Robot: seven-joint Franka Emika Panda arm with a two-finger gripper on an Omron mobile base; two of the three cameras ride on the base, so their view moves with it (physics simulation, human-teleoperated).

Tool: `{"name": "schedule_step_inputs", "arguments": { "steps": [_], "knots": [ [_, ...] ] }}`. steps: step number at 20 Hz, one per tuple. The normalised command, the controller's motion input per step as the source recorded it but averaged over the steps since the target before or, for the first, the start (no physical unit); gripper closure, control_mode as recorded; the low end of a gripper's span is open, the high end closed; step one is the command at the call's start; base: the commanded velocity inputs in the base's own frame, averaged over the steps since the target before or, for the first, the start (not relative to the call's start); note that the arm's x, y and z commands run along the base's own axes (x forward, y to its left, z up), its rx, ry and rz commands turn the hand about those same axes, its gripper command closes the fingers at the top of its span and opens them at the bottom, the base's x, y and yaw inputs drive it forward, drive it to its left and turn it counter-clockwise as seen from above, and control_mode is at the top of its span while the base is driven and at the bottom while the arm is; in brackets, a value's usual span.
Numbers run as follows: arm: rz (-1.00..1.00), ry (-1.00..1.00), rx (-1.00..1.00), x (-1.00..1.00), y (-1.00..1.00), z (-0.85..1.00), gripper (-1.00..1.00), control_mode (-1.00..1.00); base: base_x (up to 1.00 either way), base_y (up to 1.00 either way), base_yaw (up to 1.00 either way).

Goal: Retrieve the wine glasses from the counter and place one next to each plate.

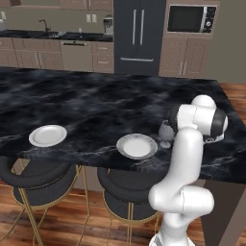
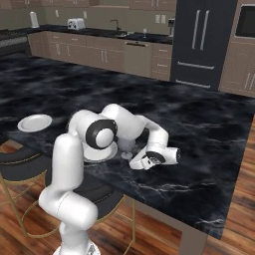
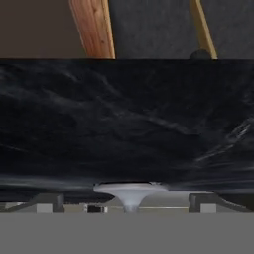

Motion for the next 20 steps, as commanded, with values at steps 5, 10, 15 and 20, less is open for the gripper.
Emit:
{"name": "schedule_step_inputs", "arguments": {
  "steps": [5,10,15,20],
  "knots": [
    [-0.02,-0.05,0.01,-0.78,-0.03,0.55,-1.00,-1.00,0.00,0.00,0.00],
    [0.00,-0.07,0.00,-0.89,0.00,0.84,-1.00,-1.00,0.00,0.00,0.00],
    [0.00,-0.08,0.00,-0.71,0.04,0.98,-1.00,-1.00,0.00,0.00,0.00],
    [0.00,-0.11,0.00,-0.68,0.17,0.97,-1.00,-1.00,0.00,0.00,0.00]
  ]
}}
